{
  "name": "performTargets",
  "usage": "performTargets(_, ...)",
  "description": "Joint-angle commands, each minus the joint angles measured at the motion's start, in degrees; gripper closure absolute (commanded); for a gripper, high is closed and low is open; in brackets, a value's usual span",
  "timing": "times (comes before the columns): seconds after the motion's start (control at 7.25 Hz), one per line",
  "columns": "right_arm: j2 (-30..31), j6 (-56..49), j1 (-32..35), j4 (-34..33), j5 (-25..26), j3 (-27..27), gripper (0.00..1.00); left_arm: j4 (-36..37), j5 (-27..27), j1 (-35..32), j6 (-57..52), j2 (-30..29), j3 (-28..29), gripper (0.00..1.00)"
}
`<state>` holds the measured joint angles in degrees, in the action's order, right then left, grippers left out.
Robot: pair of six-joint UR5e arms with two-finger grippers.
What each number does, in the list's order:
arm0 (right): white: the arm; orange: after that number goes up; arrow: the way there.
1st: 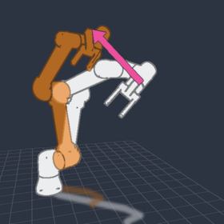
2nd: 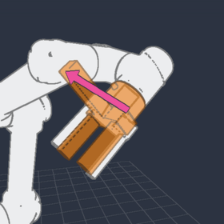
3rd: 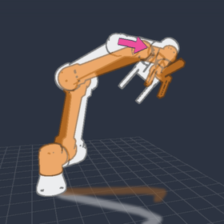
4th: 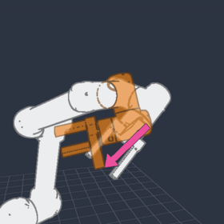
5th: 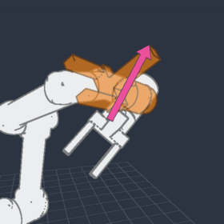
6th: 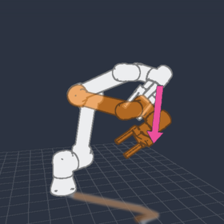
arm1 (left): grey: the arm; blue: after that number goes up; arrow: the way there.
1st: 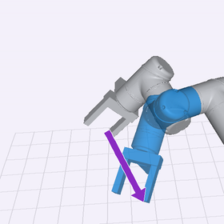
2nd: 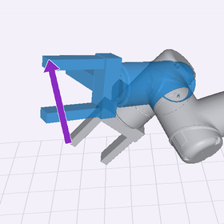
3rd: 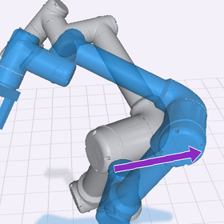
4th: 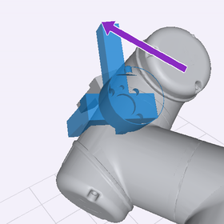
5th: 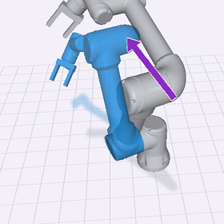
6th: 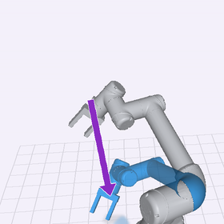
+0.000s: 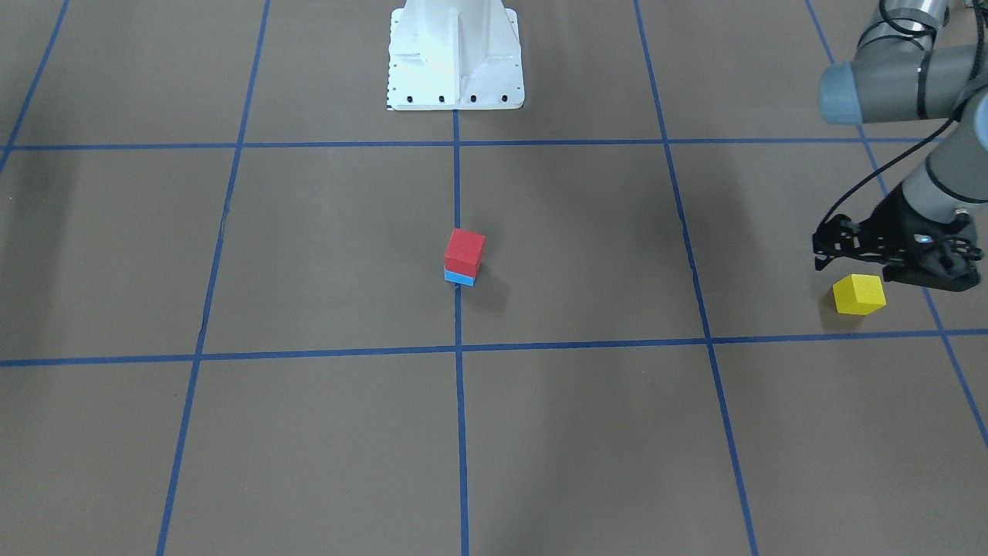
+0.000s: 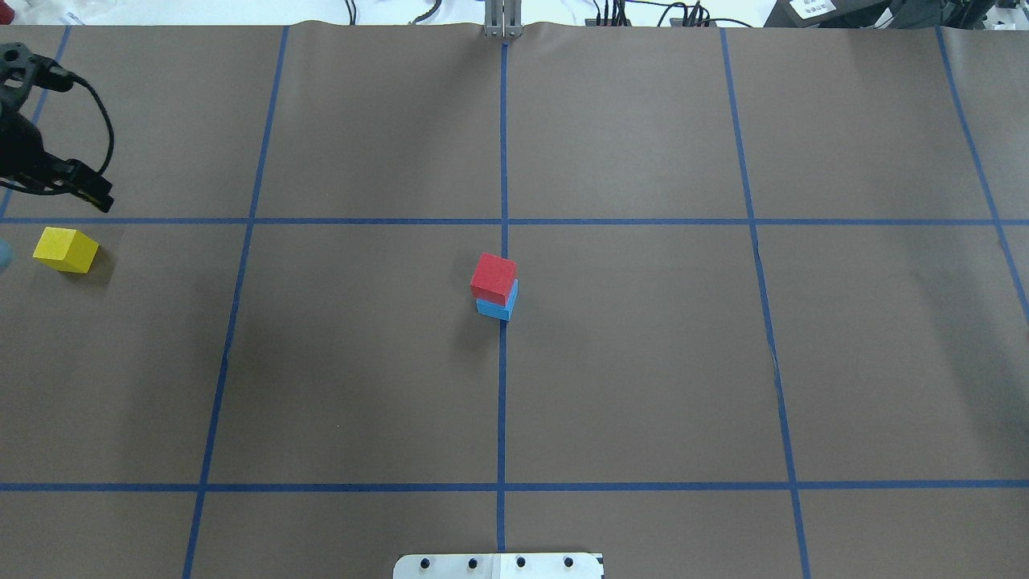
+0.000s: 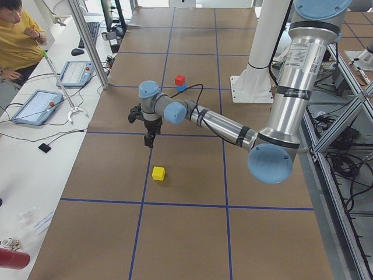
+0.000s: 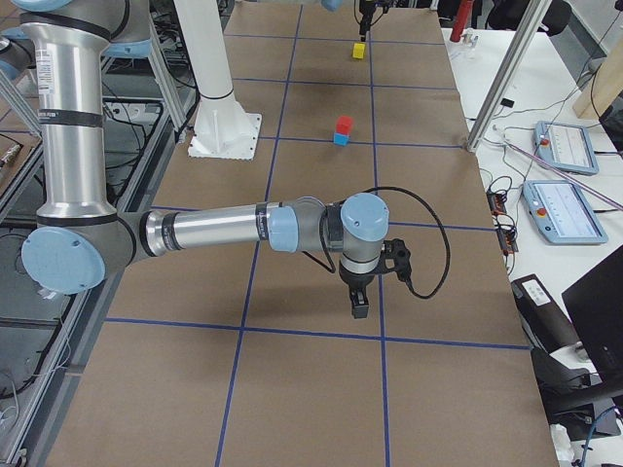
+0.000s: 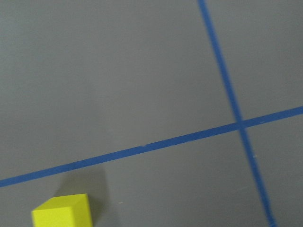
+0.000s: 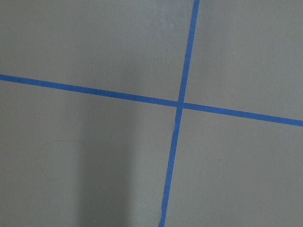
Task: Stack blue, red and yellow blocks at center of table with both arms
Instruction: 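Withdraw the left gripper toward the yellow cube, then lower the left gripper onto the yellow cube and grasp it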
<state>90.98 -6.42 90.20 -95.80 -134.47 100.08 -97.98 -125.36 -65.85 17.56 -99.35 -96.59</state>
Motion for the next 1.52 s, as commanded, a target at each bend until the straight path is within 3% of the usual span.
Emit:
performTargets(0.0, -0.01, 0.0, 0.06, 0.0, 0.0, 0.2, 0.0, -18.37, -0.23, -1.74, -2.71, 5.9, 10.3, 0.0)
performTargets(0.14, -0.01, 0.0, 0.06, 0.0, 0.0, 0.2, 0.0, -23.61, -0.23, -1.39, 0.69, 5.57, 13.84, 0.0)
performTargets(0.41, -0.01, 0.0, -0.02, 0.0, 0.0, 0.21, 0.0, -24.88, -0.32, -1.04, 9.31, 5.13, 12.74, 0.0)
performTargets(0.97, -0.01, 0.0, -0.02, 0.09, 0.0, -0.06, 0.0, -25.95, 0.12, 5.37, 13.64, 4.86, 13.7, 0.0)
performTargets(1.1, -0.01, 0.0, -0.02, 0.0, 0.0, -0.06, 0.0, -25.95, 0.2, 5.99, 13.21, 4.86, 13.88, 0.08)
performTargets(1.38, -0.01, 0.0, -0.02, 0.09, 0.0, 0.03, 0.0, -26.03, 0.12, 5.99, 13.03, 4.51, 14.23, 0.78)
